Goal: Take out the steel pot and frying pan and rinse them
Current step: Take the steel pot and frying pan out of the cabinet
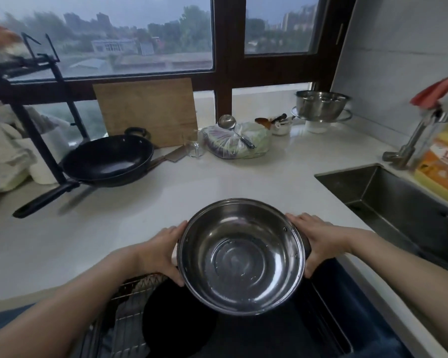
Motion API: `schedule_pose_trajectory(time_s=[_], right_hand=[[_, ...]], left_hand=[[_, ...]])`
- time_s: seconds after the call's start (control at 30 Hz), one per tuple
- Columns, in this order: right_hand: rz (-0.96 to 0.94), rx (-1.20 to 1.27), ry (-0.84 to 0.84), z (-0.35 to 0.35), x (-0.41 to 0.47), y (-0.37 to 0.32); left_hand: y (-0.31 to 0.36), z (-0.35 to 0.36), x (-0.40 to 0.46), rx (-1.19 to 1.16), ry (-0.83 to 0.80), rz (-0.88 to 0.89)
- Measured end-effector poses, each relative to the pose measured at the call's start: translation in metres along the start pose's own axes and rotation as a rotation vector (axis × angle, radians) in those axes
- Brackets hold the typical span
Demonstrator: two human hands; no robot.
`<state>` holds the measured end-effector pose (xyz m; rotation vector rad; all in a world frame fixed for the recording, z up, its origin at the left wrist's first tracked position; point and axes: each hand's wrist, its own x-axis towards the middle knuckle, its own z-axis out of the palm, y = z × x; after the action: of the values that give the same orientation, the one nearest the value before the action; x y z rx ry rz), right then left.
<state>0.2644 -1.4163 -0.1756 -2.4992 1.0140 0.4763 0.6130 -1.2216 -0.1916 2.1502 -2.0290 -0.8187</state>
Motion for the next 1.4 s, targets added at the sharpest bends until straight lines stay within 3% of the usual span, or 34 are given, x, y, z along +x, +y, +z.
schedule_pose_trajectory(time_s=[0.33, 0.67, 1.17, 1.4], right_hand=[[0.036, -0.064, 0.036, -0.07, 0.109, 0.097], [0.023, -0.015, -0.006, -0.101, 0.179, 0.145], [0.021, -0.04, -0.004, -0.113, 0.166, 0.148], [0.03, -0.058, 0.093, -0.091, 0.106, 0.132]], left_hand=[[0.005, -0.044, 0.163, 0.025, 0.002, -0.055], [0.002, -0.063, 0.242, 0.032, 0.002, -0.096], [-0.002, -0.06, 0.233, 0.066, 0.028, -0.156], [0.005, -0.038, 0.162, 0.081, 0.224, -0.072]])
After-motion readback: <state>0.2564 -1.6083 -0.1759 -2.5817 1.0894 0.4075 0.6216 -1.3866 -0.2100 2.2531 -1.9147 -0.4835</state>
